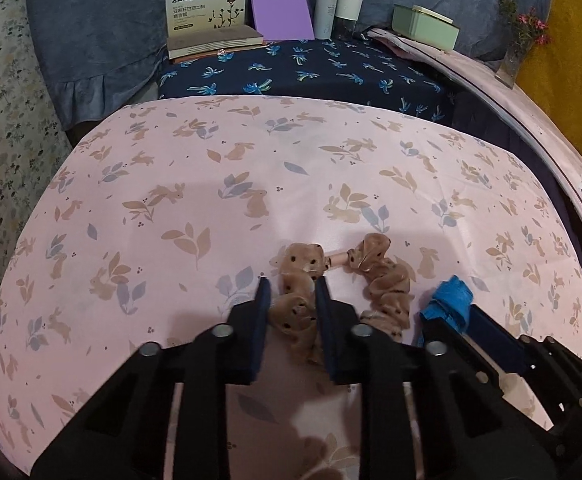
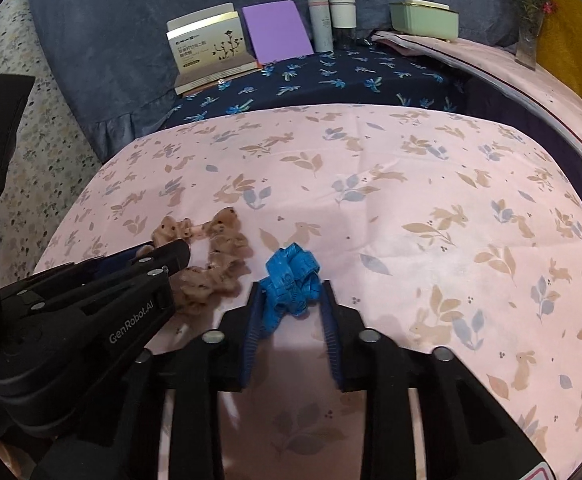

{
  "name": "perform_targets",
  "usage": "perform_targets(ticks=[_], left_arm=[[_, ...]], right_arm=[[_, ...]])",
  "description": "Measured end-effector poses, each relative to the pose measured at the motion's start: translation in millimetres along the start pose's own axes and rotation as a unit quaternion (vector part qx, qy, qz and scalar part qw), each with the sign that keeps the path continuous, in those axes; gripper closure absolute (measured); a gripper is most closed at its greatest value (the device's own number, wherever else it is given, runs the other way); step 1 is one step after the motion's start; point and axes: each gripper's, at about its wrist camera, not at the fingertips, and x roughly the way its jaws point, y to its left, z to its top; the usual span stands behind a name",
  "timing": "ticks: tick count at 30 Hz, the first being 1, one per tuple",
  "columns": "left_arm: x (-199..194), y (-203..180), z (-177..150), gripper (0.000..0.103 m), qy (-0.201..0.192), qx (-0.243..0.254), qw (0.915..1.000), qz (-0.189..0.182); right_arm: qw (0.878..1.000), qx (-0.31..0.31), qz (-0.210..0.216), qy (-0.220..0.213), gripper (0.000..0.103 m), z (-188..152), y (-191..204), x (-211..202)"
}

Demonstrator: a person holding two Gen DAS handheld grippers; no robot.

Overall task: Collect trash
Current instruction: 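Grasp the brown scrunchie with the left tool while the right tool grasps the blue item, then carry the scrunchie with the left tool while the right tool carries the blue item over the bin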

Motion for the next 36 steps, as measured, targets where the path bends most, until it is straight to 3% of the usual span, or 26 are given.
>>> perform_targets(ticks=[4, 14, 25, 36], left_arm=[[-6, 1, 0, 0.093, -0.001, -0.006, 1.0, -0.004], [-49, -35, -15, 0.093, -0.016, 0.013, 0.9996, -0.021], [-114, -119, -35, 0.093, -0.047, 0.062, 0.9955, -0.053], [-165, -220, -66, 0.093, -0.066, 0.131, 0.9848, -0.094]], right_arm=[[1.0, -0.001, -0.007, 0.0, 0.084, -1, -1, -6], [0.999, 0.032, -0.026, -0.022, 0.085, -15, -31, -58], [0.992, 0.08, -0.062, -0.072, 0.085, -40, -96, -150], [0.976, 0.139, -0.112, -0.121, 0.085, -77, -175, -238]])
